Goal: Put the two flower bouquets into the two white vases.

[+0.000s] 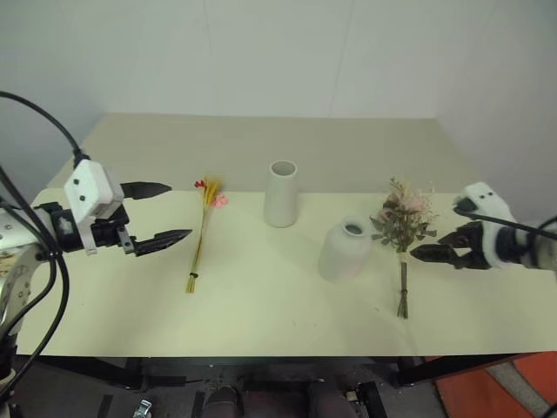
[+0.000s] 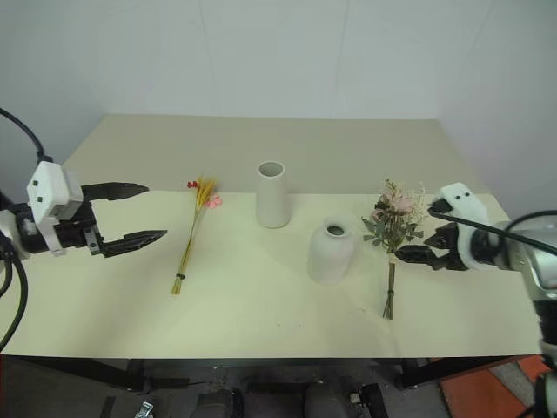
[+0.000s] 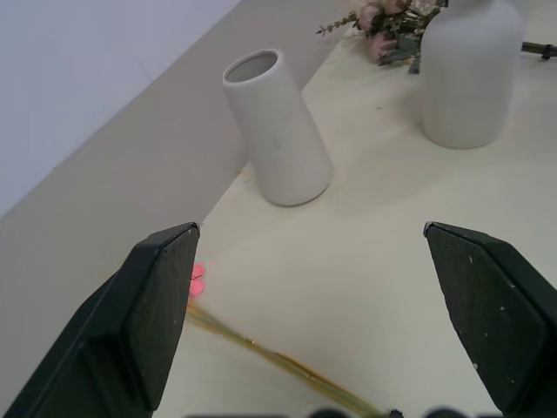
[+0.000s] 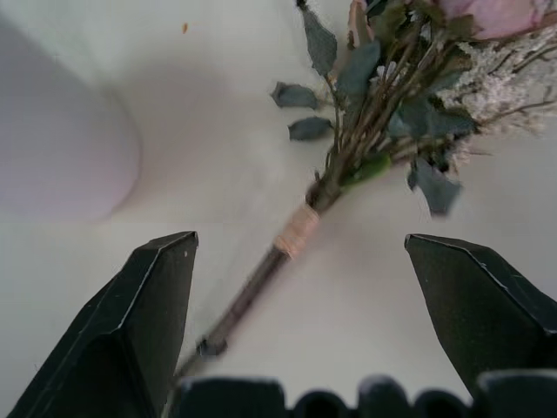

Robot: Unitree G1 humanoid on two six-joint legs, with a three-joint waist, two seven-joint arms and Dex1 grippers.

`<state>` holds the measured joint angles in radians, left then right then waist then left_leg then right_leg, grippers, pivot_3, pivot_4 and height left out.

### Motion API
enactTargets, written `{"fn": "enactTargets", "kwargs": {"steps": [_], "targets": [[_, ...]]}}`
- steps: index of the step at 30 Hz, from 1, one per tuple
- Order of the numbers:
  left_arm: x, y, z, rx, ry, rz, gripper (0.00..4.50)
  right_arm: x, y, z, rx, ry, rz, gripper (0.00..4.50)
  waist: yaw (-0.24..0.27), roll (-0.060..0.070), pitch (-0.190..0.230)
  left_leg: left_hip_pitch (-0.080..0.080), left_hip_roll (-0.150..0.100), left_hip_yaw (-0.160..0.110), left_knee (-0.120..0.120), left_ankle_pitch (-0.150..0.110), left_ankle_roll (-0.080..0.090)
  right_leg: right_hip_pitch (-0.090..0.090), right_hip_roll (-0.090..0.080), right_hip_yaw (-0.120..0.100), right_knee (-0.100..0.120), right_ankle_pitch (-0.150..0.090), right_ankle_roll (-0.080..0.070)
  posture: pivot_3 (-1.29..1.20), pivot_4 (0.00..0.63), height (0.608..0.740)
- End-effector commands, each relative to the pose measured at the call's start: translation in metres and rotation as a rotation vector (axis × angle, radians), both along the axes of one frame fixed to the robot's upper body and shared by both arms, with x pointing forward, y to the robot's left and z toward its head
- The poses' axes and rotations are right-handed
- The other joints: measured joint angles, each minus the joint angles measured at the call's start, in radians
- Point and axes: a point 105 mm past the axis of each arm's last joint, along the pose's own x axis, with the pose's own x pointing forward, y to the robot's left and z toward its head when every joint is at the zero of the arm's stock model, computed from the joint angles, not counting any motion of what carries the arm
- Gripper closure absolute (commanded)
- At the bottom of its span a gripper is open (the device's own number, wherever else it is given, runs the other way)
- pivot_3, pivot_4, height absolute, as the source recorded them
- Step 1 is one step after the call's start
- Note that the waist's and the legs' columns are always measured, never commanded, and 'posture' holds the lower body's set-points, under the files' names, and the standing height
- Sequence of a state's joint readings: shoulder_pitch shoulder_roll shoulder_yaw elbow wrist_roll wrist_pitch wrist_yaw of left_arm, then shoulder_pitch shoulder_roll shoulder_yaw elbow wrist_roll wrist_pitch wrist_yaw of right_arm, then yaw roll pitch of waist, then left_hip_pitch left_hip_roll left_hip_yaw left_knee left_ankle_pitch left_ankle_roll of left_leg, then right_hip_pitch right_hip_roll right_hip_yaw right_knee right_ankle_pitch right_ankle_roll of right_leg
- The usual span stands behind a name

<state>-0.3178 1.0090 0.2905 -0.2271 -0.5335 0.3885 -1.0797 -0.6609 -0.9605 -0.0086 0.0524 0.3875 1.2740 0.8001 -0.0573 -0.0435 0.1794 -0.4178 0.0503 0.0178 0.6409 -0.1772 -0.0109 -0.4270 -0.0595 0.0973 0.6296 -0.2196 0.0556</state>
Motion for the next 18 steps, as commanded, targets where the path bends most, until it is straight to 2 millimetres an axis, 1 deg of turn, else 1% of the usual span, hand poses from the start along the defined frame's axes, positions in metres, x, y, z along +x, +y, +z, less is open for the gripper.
{"fn": "enactTargets", "kwargs": {"steps": [1,6,9,14,17,18], "targets": [[0.001,0.002,0.013,0.02,-0.049,0.019,0.0,0.014,-0.007,-0.009,-0.024,0.022,-0.102,0.06,-0.002,0.0,0.0,0.0,0.0,-0.001,0.0,0.0,0.0,0.0,0.0,0.0,0.0,0.0,0.0,0.0,0.15,0.74],[-0.001,0.007,0.015,0.034,-0.048,0.037,0.0,0.023,0.0,-0.025,-0.004,0.067,-0.125,0.06,0.0,0.0,0.0,-0.004,-0.001,-0.002,0.0,0.0,0.0,-0.002,0.0,0.0,0.0,0.002,0.003,0.0,0.15,0.74],[-0.003,0.008,0.015,0.035,-0.047,0.049,0.0,0.025,0.0,-0.031,-0.02,0.071,-0.149,0.62,-0.001,0.0,0.0,-0.004,-0.001,-0.002,0.0,0.0,0.0,-0.002,0.0,-0.001,0.0,0.002,0.001,0.0,0.15,0.74],[-0.006,0.007,0.013,0.037,-0.043,0.06,0.0,0.03,0.001,-0.029,-0.016,0.065,-0.159,2.35,-0.004,0.0,0.0,-0.004,-0.001,-0.003,0.0,0.0,0.0,-0.002,0.001,-0.001,0.0,0.002,0.002,0.0,0.15,0.74],[-0.008,0.006,0.014,0.035,-0.045,0.066,0.0,0.031,0.0,-0.028,-0.02,0.066,-0.164,3.43,-0.006,0.0,0.0,-0.004,-0.001,-0.003,0.0,0.0,0.0,-0.002,0.001,-0.001,0.0,0.002,0.004,0.0,0.15,0.74],[-0.008,0.006,0.013,0.035,-0.044,0.067,0.0,0.032,0.0,-0.028,-0.02,0.064,-0.167,3.85,-0.006,0.0,0.0,-0.004,-0.001,-0.003,0.0,0.0,0.0,-0.002,0.001,-0.001,0.0,0.002,0.004,0.0,0.15,0.74]]}}
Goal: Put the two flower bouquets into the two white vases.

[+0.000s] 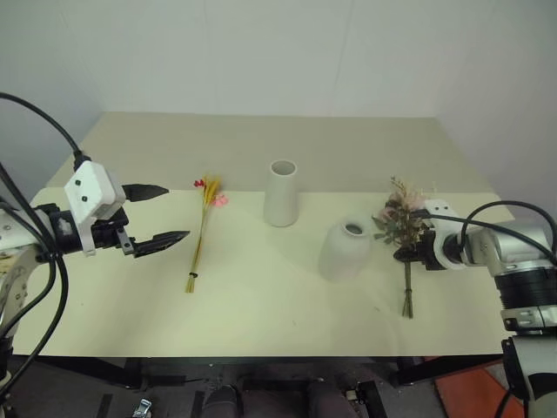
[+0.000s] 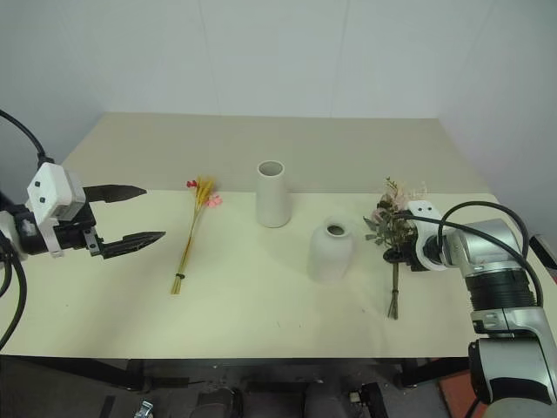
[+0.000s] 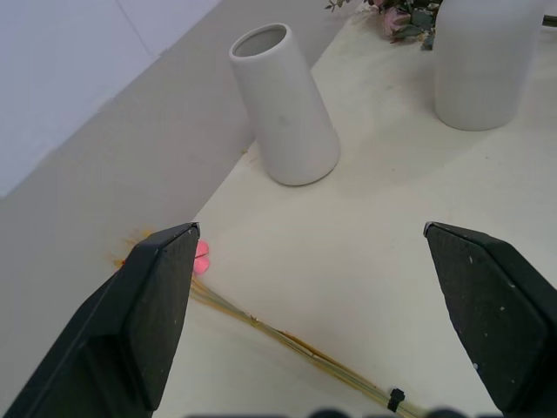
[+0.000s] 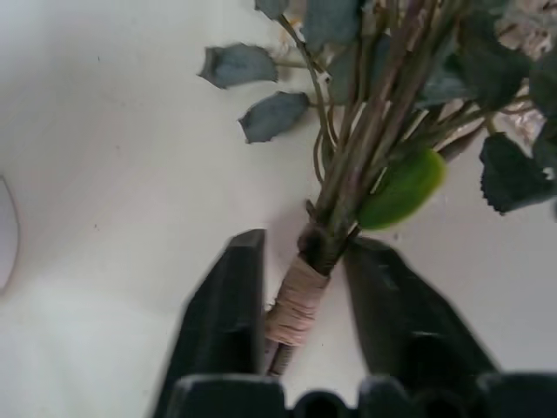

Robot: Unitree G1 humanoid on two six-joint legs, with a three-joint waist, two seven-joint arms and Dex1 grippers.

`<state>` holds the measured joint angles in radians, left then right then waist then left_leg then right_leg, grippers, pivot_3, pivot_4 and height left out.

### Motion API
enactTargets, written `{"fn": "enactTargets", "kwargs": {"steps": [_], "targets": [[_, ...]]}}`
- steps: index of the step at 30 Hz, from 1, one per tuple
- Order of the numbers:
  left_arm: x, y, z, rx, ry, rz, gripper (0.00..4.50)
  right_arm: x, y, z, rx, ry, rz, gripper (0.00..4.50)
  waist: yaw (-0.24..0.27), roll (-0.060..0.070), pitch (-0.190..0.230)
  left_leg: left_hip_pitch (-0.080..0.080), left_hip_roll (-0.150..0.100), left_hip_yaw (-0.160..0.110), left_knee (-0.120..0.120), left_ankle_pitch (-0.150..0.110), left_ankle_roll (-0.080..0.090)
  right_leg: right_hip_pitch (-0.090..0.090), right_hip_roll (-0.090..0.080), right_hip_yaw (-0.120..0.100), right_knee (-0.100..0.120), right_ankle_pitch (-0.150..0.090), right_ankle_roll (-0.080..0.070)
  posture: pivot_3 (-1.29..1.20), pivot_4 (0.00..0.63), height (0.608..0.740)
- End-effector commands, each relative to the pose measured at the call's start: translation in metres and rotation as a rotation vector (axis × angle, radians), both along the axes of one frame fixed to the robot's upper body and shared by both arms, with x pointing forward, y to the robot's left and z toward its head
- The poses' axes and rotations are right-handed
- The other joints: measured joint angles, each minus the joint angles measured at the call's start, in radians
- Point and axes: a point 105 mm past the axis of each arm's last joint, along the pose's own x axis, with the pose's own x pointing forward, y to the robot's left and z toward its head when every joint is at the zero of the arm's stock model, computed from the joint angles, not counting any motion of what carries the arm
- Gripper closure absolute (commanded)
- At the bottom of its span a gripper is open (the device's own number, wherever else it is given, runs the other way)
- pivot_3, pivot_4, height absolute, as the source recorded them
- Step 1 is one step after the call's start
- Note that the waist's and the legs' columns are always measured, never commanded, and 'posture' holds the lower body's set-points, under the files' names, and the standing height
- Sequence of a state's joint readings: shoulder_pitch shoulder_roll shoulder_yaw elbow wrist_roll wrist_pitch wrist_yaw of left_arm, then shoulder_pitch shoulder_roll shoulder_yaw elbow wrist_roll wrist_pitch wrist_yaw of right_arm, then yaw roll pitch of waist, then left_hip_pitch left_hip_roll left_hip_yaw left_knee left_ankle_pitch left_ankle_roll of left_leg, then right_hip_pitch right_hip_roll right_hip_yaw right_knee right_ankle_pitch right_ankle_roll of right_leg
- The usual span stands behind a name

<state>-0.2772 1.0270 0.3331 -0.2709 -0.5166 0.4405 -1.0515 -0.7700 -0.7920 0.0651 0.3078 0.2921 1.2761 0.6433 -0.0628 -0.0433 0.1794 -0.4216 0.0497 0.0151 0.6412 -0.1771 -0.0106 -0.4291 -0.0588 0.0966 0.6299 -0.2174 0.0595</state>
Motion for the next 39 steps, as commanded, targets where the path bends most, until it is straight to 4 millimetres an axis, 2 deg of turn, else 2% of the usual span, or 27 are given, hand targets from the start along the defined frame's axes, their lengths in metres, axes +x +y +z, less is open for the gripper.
{"fn": "enactTargets", "kwargs": {"steps": [1,2,5,7,9,11,13,16,19,22,26,28,34,39], "targets": [[-0.005,-0.001,0.013,0.012,-0.052,0.005,0.0,0.007,-0.002,0.014,-0.015,-0.048,-0.01,4.17,-0.001,0.0,0.0,0.0,0.0,0.0,0.0,0.0,0.0,0.0,0.0,0.0,0.0,0.0,0.0,0.0,0.15,0.74],[-0.005,-0.001,0.013,0.012,-0.051,0.006,0.0,0.007,-0.003,0.015,-0.019,-0.051,-0.014,4.3,-0.002,0.0,0.0,0.0,0.0,0.0,0.0,0.0,0.0,0.0,0.0,0.0,0.0,0.0,0.0,0.0,0.15,0.74],[-0.004,-0.002,0.012,0.011,-0.048,0.009,0.0,0.016,-0.005,0.025,-0.032,-0.111,-0.044,4.3,-0.004,0.0,0.0,0.0,0.0,0.0,0.0,0.0,0.0,0.0,0.0,0.0,0.0,0.0,0.0,0.0,0.15,0.74],[-0.004,-0.003,0.011,0.011,-0.046,0.009,0.0,0.033,-0.003,0.049,-0.051,-0.275,-0.06,4.3,-0.01,0.0,0.0,0.0,0.0,0.0,0.0,0.0,0.0,0.0,0.0,0.0,0.0,0.0,0.0,0.0,0.15,0.74],[-0.003,-0.003,0.011,0.013,-0.044,0.007,0.0,0.052,0.003,0.086,-0.092,-0.511,-0.07,4.3,-0.013,0.0,0.0,0.0,0.0,0.0,0.0,0.0,0.0,-0.001,0.0,0.001,0.0,0.001,0.0,0.0,0.15,0.74],[-0.001,-0.004,0.012,0.015,-0.043,0.002,0.0,0.066,0.02,0.131,-0.115,-0.763,-0.044,4.3,-0.015,0.0,0.0,-0.001,0.0,0.0,0.0,0.0,0.0,-0.002,0.001,0.001,0.001,0.001,0.0,0.0,0.15,0.74],[0.0,-0.004,0.013,0.015,-0.043,-0.001,0.0,0.073,0.039,0.166,-0.104,-0.974,-0.012,4.3,-0.016,0.001,0.0,-0.002,0.0,0.0,0.0,0.0,0.0,-0.005,0.001,0.001,0.002,0.001,0.0,0.0,0.15,0.74],[0.002,-0.005,0.014,0.014,-0.044,-0.005,0.0,0.085,0.075,0.205,-0.004,-1.171,-0.009,4.3,-0.023,0.001,0.0,-0.003,0.001,-0.001,0.0,0.0,0.0,-0.006,0.002,0.001,0.003,0.002,-0.002,0.0,0.15,0.74],[0.004,-0.004,0.014,0.014,-0.045,-0.003,0.0,0.089,0.113,0.227,0.113,-1.308,0.026,4.3,-0.035,0.0,0.0,-0.004,0.001,-0.001,0.0,0.0,0.0,-0.006,0.002,0.0,0.002,0.006,-0.007,0.0,0.15,0.74],[0.002,-0.003,0.012,0.015,-0.045,0.006,0.0,0.088,0.154,0.237,0.283,-1.356,0.114,4.3,-0.036,0.0,0.0,-0.005,0.001,-0.002,0.0,0.0,0.0,-0.006,0.002,0.0,0.002,0.006,-0.007,0.0,0.15,0.74],[-0.003,0.0,0.009,0.019,-0.039,0.032,0.0,0.084,0.185,0.246,0.552,-1.356,0.161,4.3,-0.034,0.001,0.0,-0.007,0.001,-0.004,-0.001,0.0,0.0,-0.007,0.001,-0.002,0.002,0.006,-0.008,0.0,0.15,0.74],[-0.007,0.004,0.009,0.021,-0.038,0.052,0.0,0.08,0.198,0.249,0.626,-1.367,0.191,4.3,-0.035,0.001,0.001,-0.008,0.001,-0.004,-0.001,0.0,0.0,-0.008,0.001,-0.002,0.002,0.006,-0.008,0.0,0.15,0.74],[-0.019,0.013,0.007,0.025,-0.031,0.103,0.0,0.07,0.215,0.256,0.684,-1.387,0.27,4.3,-0.035,0.002,0.001,-0.009,0.001,-0.007,-0.002,0.0,0.0,-0.009,0.001,-0.005,0.003,0.005,-0.008,0.0,0.15,0.74],[-0.021,0.016,0.003,0.025,-0.025,0.118,0.0,0.067,0.227,0.246,0.716,-1.352,0.315,4.3,-0.036,0.002,0.001,-0.008,0.001,-0.009,-0.002,0.0,0.0,-0.009,0.002,-0.006,0.005,0.005,-0.01,0.0,0.15,0.74]]}}
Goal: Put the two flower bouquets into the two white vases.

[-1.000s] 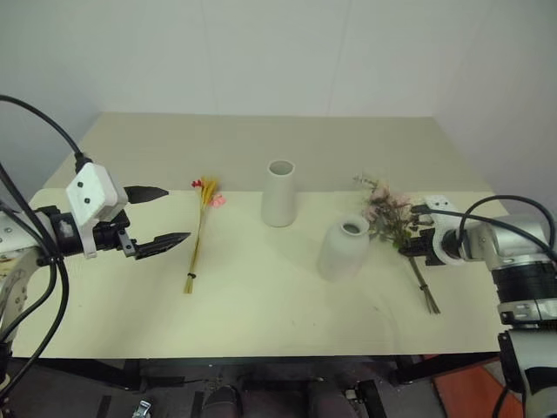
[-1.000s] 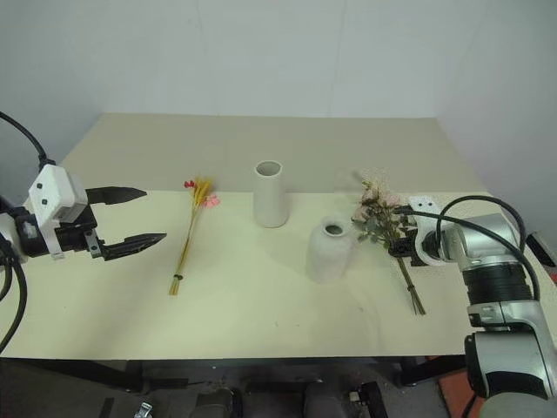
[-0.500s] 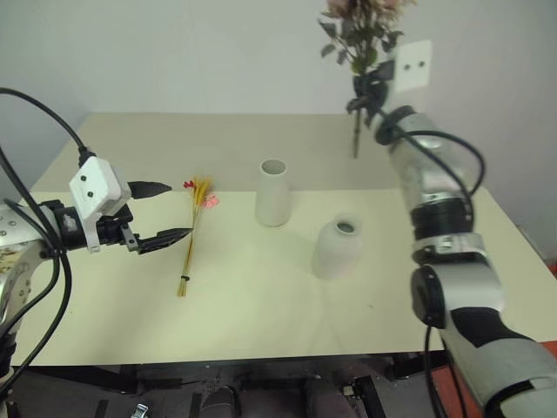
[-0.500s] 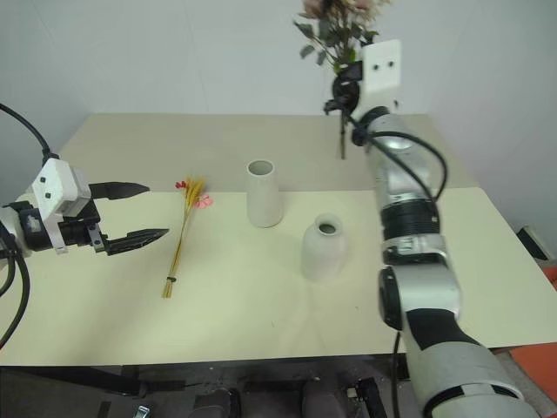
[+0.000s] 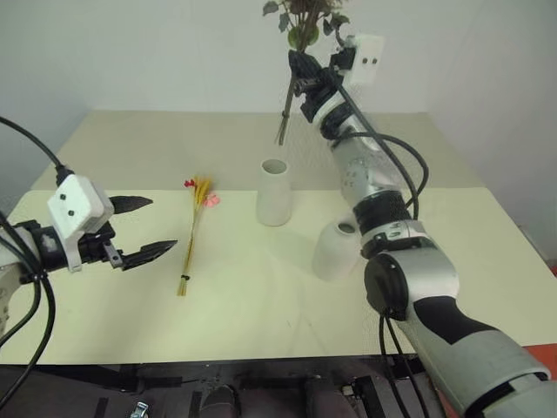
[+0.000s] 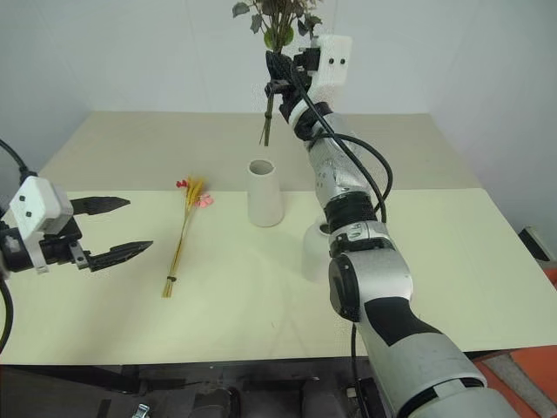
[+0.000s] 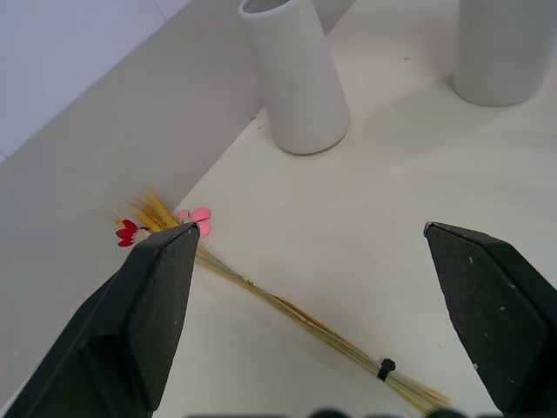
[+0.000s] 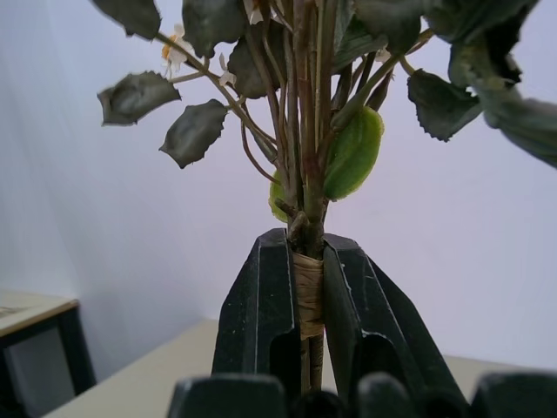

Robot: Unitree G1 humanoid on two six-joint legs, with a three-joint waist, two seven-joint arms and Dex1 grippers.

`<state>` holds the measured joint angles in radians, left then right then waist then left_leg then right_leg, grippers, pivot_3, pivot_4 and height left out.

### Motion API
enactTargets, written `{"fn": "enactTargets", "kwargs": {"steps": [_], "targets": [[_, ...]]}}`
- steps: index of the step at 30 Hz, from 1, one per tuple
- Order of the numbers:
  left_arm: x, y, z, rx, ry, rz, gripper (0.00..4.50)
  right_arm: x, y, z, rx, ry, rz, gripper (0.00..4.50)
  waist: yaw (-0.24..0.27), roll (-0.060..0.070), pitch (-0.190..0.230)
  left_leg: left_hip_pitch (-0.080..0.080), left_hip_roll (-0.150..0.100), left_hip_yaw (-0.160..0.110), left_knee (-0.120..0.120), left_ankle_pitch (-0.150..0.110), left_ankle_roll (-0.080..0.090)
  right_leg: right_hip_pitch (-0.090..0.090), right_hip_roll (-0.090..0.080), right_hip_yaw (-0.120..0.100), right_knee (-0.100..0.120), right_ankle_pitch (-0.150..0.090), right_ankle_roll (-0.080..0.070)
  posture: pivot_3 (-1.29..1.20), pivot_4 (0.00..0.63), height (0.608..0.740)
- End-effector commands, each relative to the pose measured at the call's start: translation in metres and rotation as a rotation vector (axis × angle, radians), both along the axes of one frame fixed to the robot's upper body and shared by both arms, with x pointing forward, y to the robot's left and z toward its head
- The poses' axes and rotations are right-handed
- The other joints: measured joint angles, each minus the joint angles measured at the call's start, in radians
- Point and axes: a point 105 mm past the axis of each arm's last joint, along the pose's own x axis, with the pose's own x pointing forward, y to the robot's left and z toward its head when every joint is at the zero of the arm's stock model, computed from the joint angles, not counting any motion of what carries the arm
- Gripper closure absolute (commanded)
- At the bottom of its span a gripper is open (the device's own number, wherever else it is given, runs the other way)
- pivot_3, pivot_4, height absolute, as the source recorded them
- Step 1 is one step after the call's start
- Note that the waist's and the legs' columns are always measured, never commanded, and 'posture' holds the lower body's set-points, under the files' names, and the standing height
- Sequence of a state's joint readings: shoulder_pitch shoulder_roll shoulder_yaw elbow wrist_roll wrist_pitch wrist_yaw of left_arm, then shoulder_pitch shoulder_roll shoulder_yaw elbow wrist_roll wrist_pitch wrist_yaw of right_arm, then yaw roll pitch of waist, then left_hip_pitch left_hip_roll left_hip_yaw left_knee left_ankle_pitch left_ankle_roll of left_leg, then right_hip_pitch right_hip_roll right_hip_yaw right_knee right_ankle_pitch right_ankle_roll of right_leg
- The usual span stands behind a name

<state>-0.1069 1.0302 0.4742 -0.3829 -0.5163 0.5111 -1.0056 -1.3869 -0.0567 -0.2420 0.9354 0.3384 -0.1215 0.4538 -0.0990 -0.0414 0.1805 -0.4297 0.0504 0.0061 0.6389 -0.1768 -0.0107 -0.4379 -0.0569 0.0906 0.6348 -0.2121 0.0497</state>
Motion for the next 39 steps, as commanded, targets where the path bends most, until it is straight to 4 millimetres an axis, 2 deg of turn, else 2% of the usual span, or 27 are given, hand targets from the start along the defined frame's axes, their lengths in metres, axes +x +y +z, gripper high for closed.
{"fn": "enactTargets", "kwargs": {"steps": [1,15,22,24,27,28,35,39], "targets": [[-0.003,0.0,0.011,0.013,-0.049,0.007,0.0,-0.012,0.005,0.014,0.013,-0.066,0.036,4.3,0.0,0.0,0.0,0.0,0.0,0.0,0.0,0.0,0.0,0.0,0.0,0.0,0.001,0.0,0.0,0.0,0.15,0.74],[-0.001,0.001,0.009,0.017,-0.044,0.011,0.0,-0.012,0.007,-0.011,-0.054,-0.034,0.025,4.3,-0.001,0.0,0.0,0.002,0.0,-0.001,0.0,0.0,0.0,-0.001,0.001,0.0,0.007,-0.002,-0.003,0.0,0.15,0.74],[0.0,0.002,0.009,0.019,-0.043,0.009,0.0,-0.014,0.011,-0.02,-0.101,-0.028,0.05,1.96,-0.001,0.0,0.0,0.003,0.0,-0.001,0.0,0.0,0.0,-0.001,0.001,0.0,0.007,-0.002,-0.003,0.0,0.15,0.74],[0.0,0.002,0.008,0.019,-0.043,0.01,0.0,-0.017,0.012,-0.023,-0.122,-0.033,0.063,1.16,-0.001,0.0,0.0,0.003,0.0,-0.001,0.0,0.0,0.0,-0.001,0.001,0.0,0.007,-0.002,-0.003,0.0,0.15,0.74],[0.001,0.003,0.008,0.019,-0.045,0.012,0.0,-0.026,0.01,-0.026,-0.131,-0.048,0.085,0.18,0.001,0.0,0.0,0.003,0.0,-0.001,0.0,0.0,0.0,-0.001,0.001,0.0,0.007,-0.003,-0.003,0.0,0.15,0.74],[0.001,0.004,0.008,0.019,-0.045,0.012,0.0,-0.029,0.01,-0.027,-0.136,-0.05,0.09,0.03,0.001,0.0,0.0,0.003,0.0,-0.001,0.0,0.0,0.0,-0.001,0.001,0.0,0.007,-0.003,-0.003,0.0,0.15,0.74],[0.007,0.007,0.009,-0.022,-0.064,0.052,0.0,-0.057,-0.003,-0.042,-0.202,-0.064,0.06,0.03,0.002,0.0,0.0,0.003,0.0,-0.001,0.0,0.0,0.0,-0.001,0.001,0.0,0.008,-0.003,-0.003,0.0,0.15,0.74],[0.033,0.024,0.013,-0.137,-0.151,0.292,0.0,-0.075,-0.029,-0.044,-0.263,-0.073,0.006,0.03,0.015,0.0,0.0,0.003,0.0,-0.002,0.0,0.0,0.0,0.0,0.001,0.0,0.009,-0.003,-0.003,0.0,0.15,0.74]]}}
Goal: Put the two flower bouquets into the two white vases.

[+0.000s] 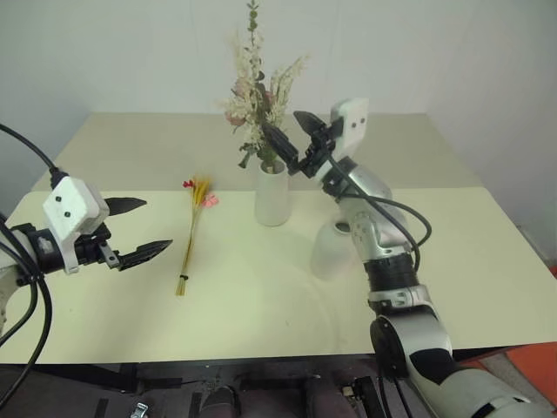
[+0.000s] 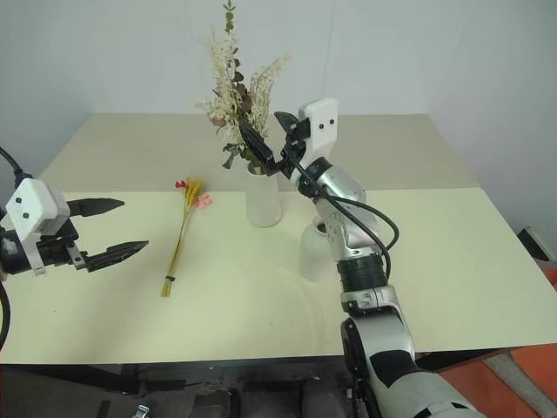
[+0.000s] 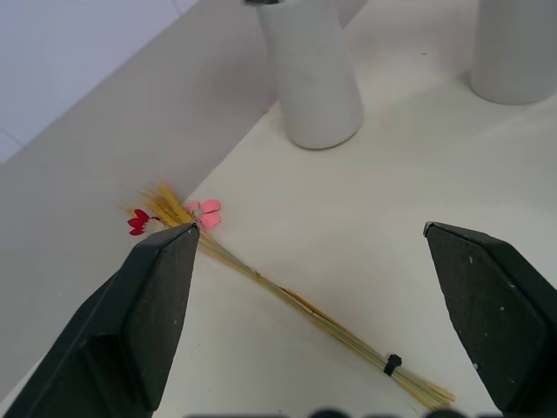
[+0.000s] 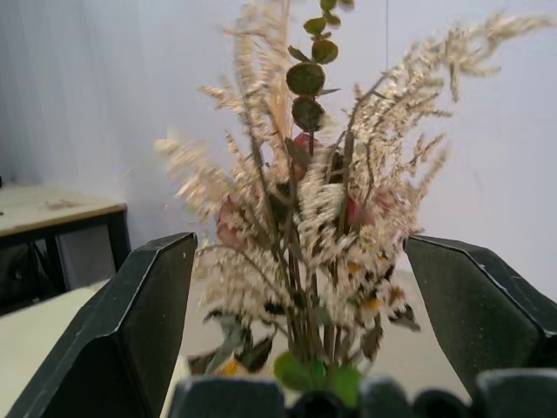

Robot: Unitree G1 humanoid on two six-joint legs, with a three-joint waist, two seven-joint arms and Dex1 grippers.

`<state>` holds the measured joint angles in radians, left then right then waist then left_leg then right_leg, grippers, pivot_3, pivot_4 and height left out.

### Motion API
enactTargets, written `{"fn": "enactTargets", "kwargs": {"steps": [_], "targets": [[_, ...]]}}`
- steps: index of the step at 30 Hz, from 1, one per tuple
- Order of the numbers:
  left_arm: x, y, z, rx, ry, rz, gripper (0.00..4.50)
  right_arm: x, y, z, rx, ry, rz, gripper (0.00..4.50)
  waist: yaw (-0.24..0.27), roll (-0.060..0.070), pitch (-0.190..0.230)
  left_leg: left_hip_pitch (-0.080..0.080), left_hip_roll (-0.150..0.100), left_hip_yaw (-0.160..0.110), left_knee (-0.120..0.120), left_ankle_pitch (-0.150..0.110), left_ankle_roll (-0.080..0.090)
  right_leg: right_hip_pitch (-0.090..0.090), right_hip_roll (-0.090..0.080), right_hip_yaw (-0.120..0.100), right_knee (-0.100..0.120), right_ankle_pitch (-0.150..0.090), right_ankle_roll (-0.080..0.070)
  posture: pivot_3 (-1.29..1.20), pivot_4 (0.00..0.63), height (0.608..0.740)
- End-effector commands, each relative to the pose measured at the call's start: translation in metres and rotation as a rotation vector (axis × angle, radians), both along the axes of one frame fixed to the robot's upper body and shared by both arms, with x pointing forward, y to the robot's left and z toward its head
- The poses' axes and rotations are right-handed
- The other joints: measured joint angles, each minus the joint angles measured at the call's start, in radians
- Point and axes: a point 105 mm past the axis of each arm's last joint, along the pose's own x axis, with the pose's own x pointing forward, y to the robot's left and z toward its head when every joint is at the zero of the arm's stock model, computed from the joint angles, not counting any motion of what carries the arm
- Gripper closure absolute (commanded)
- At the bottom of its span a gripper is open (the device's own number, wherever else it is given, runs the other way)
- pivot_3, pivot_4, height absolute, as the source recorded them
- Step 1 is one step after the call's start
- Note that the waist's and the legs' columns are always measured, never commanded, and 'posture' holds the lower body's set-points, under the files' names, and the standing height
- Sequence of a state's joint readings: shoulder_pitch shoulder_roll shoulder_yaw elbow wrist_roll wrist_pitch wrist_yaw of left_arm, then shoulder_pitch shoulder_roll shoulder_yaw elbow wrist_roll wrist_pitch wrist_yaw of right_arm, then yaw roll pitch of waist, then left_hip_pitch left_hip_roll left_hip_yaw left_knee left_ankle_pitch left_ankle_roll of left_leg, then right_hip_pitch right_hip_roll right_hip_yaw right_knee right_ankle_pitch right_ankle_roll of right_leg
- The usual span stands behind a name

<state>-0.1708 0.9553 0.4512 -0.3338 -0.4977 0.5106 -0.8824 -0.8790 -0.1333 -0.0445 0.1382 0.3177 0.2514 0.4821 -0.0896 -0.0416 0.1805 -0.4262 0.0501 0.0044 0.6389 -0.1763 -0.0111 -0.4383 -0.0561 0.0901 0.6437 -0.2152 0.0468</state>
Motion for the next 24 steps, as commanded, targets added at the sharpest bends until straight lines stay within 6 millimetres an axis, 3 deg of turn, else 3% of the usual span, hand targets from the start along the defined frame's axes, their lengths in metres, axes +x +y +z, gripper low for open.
{"fn": "enactTargets", "kwargs": {"steps": [1,4,8,13,18,24], "targets": [[0.021,0.019,0.006,-0.019,-0.076,0.252,0.0,-0.023,-0.022,0.023,-0.023,-0.072,-0.031,0.03,0.011,-0.001,0.0,0.0,0.0,0.0,0.0,0.0,0.0,0.0,0.0,0.0,0.0,0.0,0.0,0.0,0.15,0.74],[0.029,0.016,-0.004,0.017,-0.035,0.354,0.0,-0.036,-0.051,0.026,-0.131,-0.019,-0.068,0.03,0.02,-0.001,0.0,0.001,-0.001,0.0,0.001,0.0,0.0,0.001,0.0,0.001,0.0,0.0,0.001,0.0,0.15,0.74],[0.04,0.0,-0.013,-0.048,0.089,0.341,0.0,-0.058,-0.089,0.027,-0.396,0.009,-0.114,0.03,0.039,-0.001,0.0,0.0,-0.001,0.0,0.001,0.0,0.0,0.001,0.0,0.0,-0.001,-0.002,0.003,0.0,0.15,0.74],[0.074,-0.008,-0.042,-0.041,0.309,0.424,0.0,-0.076,-0.14,0.025,-0.622,0.201,-0.134,0.03,0.049,-0.001,0.0,0.002,-0.002,0.0,0.002,0.0,0.0,0.003,0.0,0.0,-0.003,-0.006,0.008,0.0,0.15,0.74],[0.099,-0.025,-0.061,-0.049,0.454,0.412,0.0,-0.105,-0.163,0.016,-0.755,0.357,-0.057,0.03,0.044,-0.001,0.0,0.002,-0.002,0.0,0.002,0.0,0.0,0.004,0.0,0.001,-0.004,-0.006,0.008,0.0,0.15,0.74],[0.121,-0.032,-0.081,-0.02,0.556,0.444,0.0,-0.127,-0.172,0.004,-0.825,0.48,-0.026,0.03,0.043,-0.001,0.0,0.002,-0.003,0.0,0.002,0.0,0.0,0.003,0.0,0.003,-0.003,-0.006,0.009,0.0,0.15,0.74]]}}
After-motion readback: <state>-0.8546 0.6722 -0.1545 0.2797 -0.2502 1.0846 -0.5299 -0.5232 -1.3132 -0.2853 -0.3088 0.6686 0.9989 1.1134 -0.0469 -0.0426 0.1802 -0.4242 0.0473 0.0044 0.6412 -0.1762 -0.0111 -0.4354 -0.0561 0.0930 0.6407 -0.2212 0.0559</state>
